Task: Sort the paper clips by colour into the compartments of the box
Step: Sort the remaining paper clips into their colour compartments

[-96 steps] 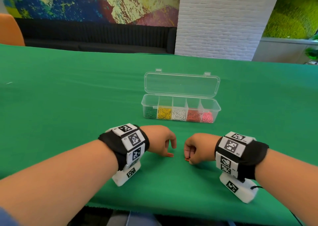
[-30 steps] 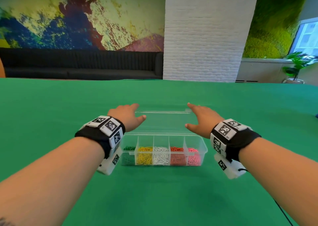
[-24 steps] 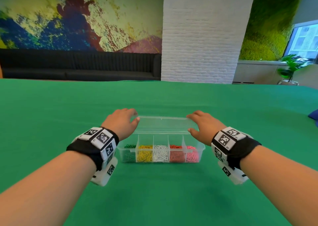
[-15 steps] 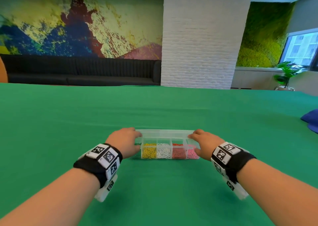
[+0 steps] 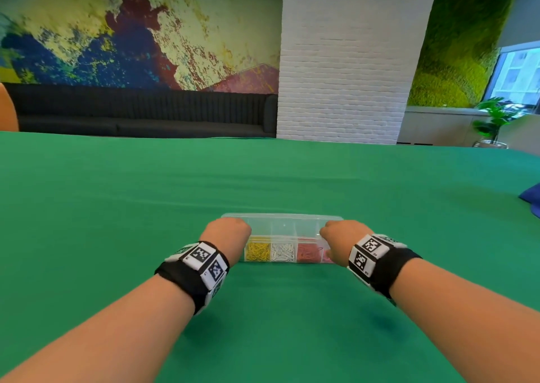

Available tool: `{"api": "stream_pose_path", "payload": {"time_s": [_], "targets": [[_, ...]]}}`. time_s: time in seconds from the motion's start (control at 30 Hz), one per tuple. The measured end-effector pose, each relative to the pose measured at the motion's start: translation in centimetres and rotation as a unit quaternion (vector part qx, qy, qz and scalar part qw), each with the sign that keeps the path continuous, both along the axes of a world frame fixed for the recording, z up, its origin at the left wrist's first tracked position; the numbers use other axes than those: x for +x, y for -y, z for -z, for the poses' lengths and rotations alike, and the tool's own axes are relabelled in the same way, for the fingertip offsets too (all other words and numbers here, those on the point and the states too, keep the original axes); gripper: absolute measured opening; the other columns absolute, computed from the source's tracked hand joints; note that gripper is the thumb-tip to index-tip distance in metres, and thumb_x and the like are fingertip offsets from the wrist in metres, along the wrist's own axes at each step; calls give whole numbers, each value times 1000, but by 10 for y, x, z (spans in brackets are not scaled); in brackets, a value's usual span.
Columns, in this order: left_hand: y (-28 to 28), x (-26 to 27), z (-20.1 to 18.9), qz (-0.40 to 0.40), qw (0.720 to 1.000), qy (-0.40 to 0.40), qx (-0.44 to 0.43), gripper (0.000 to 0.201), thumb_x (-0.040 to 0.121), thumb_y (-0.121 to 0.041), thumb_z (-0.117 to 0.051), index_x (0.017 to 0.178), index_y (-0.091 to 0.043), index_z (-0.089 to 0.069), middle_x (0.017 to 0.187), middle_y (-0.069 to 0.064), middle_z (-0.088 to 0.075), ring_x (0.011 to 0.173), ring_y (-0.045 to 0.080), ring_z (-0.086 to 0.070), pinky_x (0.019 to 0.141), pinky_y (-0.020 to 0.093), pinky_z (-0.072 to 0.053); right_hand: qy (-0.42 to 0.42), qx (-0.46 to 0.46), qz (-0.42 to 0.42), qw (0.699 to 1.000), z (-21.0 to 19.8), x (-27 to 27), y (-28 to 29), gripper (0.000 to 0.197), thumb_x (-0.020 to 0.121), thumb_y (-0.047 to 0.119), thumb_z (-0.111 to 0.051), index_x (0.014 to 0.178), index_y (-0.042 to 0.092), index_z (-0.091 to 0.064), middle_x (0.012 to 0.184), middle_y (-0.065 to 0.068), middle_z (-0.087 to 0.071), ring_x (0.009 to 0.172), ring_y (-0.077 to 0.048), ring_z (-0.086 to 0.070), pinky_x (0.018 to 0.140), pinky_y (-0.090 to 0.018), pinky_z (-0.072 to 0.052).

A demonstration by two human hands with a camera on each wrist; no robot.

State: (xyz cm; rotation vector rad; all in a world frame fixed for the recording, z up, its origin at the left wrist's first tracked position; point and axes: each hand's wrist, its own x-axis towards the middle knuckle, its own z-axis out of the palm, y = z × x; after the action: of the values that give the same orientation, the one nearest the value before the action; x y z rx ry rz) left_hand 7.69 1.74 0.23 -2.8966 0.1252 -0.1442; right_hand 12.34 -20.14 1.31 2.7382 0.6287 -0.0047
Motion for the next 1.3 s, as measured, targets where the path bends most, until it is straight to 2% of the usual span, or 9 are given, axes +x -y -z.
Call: {"api": "stream_pose_path", "payload": {"time_s": [0.23,0.33,0.43,0.53,0.7,0.8,0.9,1.1,1.3], "targets": [[-1,9,-4,41,996,-43,62,23,89,2,-44,101,-7,-62,104,8,-63,96,25,-61,81,32,-50,-40,39,-6,998,-14,9,6,43,86,40,-54,125,22,-55,126,4,-56,112,-17,-55,93,-29,-46],[-8,9,-7,49,997,-52,31,19,92,-17,-49,105,-12,-62,105,3,-63,95,20,-60,81,29,-48,-42,60,-10,997,-13,12,8,47,85,48,-54,126,26,-55,126,9,-55,112,-13,-54,91,-26,-43],[-16,14,-15,54,996,-75,-9,31,91,-34,-52,116,-19,-62,115,0,-62,103,17,-58,90,29,-46,-43,60,-19,997,-10,17,10,49,84,53,-54,127,27,-54,125,10,-54,111,-13,-55,88,-26,-43],[-18,25,-22,49,992,-112,-22,33,91,-33,-54,121,-21,-62,121,-1,-61,109,16,-57,95,29,-43,-80,54,-31,995,-13,23,15,48,87,47,-54,131,28,-51,125,10,-52,112,-13,-53,90,-25,-42],[-9,34,-23,43,988,-150,2,22,93,-24,-56,111,-13,-62,111,2,-62,101,19,-59,88,28,-46,-142,54,-32,988,-23,35,18,40,89,35,-57,129,28,-53,124,8,-53,110,-16,-55,90,-27,-43],[-7,35,-20,33,986,-165,2,15,94,-11,-52,106,-11,-61,107,4,-62,95,19,-61,87,30,-51,-151,44,-36,987,-22,38,13,30,90,28,-56,119,19,-55,115,2,-56,101,-19,-58,85,-28,-47],[-4,33,-22,26,982,-190,5,18,93,-3,-48,106,-9,-59,107,6,-61,94,21,-60,83,29,-51,-171,35,-27,984,-24,39,10,22,90,19,-55,112,14,-55,106,-2,-57,90,-20,-57,75,-26,-44],[5,30,-35,36,973,-226,8,31,87,8,-40,110,-6,-55,109,8,-58,96,22,-58,80,29,-47,-202,-8,-32,979,-33,33,-5,32,89,-1,-45,119,5,-51,113,-9,-56,98,-23,-59,80,-29,-48],[6,31,-39,18,971,-236,4,31,86,10,-41,109,-5,-55,109,9,-58,96,23,-58,80,30,-48,-201,-2,-24,979,-38,34,-3,31,89,0,-43,118,6,-52,111,-7,-57,93,-21,-59,77,-27,-48]]}}
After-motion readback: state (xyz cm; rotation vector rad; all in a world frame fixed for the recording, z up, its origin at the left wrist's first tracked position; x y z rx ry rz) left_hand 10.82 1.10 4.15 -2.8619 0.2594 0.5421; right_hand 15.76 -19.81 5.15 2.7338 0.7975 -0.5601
